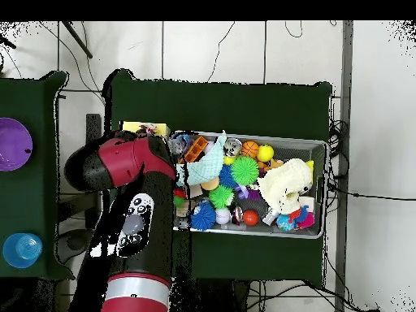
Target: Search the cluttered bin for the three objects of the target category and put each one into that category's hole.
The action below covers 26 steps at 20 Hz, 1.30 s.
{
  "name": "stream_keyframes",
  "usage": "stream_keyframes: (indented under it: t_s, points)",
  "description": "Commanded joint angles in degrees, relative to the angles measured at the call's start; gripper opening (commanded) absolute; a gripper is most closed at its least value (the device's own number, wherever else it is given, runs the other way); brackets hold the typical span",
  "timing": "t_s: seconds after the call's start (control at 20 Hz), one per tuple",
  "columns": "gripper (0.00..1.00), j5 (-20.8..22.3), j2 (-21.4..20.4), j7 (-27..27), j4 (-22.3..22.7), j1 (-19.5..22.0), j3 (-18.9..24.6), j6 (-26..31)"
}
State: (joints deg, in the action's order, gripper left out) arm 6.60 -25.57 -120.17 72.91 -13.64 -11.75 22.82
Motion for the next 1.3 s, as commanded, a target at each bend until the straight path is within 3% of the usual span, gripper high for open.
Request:
stream_keyframes:
  t_s: [0.05,0.8,0.95,1.3]
  points:
    - [0.00,2.7,9.5,-0.5,7.8,6.1,3.4,5.3]
    - [0.00,3.3,10.0,0.3,7.5,7.2,4.6,4.1]
    - [0.00,3.1,9.8,-0.5,6.9,6.3,3.6,5.9]
    - [0.00,2.9,6.5,-0.6,7.3,5.9,3.5,5.7]
